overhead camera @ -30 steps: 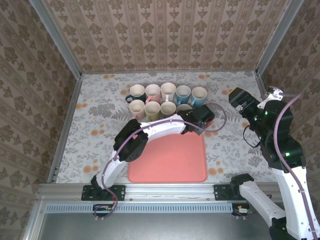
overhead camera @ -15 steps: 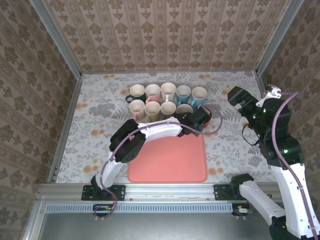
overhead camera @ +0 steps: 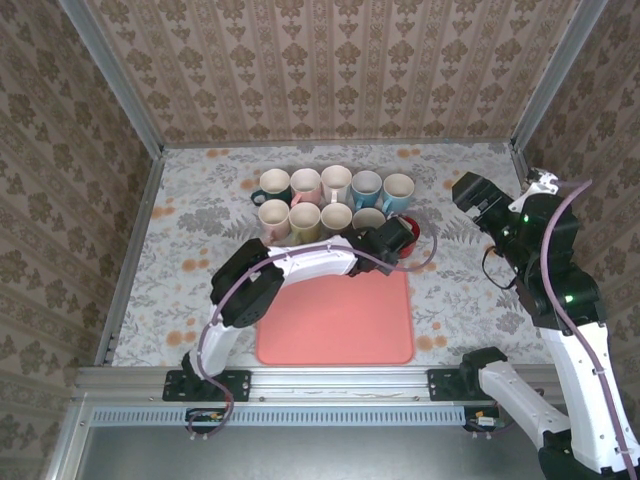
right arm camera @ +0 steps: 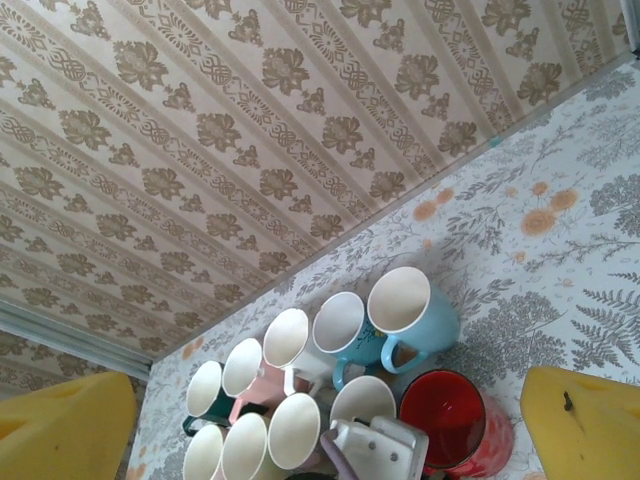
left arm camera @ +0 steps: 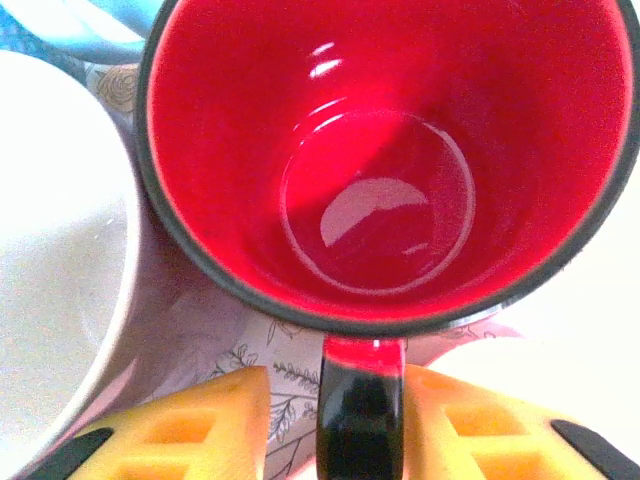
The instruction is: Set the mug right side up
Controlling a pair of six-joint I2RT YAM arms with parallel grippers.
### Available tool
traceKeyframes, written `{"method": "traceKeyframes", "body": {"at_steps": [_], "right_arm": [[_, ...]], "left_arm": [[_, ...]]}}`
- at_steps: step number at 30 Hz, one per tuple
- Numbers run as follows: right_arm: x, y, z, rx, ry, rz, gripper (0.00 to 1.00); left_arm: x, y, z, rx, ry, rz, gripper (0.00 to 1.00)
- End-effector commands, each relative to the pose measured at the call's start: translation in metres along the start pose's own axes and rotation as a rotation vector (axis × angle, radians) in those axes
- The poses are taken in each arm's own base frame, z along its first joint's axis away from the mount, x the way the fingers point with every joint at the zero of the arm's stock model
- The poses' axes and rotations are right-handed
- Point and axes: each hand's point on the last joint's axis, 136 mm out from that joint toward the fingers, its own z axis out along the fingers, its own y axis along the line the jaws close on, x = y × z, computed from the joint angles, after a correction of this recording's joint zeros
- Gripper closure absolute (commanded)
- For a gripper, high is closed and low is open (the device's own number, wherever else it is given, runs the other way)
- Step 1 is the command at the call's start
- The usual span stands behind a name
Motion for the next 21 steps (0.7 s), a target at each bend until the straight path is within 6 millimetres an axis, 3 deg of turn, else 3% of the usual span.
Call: {"method": "traceKeyframes", "body": {"at_steps": [1, 7, 10, 11, 12, 13, 16, 21], "right_arm": [[0.0, 0.007, 0.002, -0.028, 0.007, -0.034, 0.0], [0.011, 0.021, 0.008, -0.123, 0.041, -0.1, 0.0], [0.013, 0.023, 0.011, -0.15, 0.026, -0.157, 0.0], [0.013, 0.017, 0.014, -0.124, 0.015, -0.179, 0.0], [0.013, 0.007, 0.016, -0.08, -0.002, -0.199, 0.0], [0.013, -0.004, 0.019, -0.03, -0.015, -0.211, 0.0], [0.016, -0.038, 0.022, 0.116, -0.053, -0.253, 0.0], [0.03, -0.062, 0.032, 0.15, -0.108, -0.284, 0.0]], "left_arm": [[-0.027, -0.001, -0.033, 0.026, -0.102, -0.014, 0.59], [-0.055, -0.008, -0.09, 0.115, -0.229, 0.046, 0.51], [-0.061, 0.001, -0.124, 0.158, -0.289, 0.06, 0.46], [-0.062, 0.011, -0.137, 0.168, -0.318, 0.038, 0.37], [-0.064, 0.021, -0.15, 0.186, -0.347, 0.014, 0.02], [-0.063, 0.03, -0.16, 0.198, -0.368, -0.003, 0.0], [-0.054, 0.079, -0.189, 0.105, -0.4, -0.043, 0.0], [-0.004, 0.207, -0.235, -0.268, -0.456, -0.274, 0.0]]}}
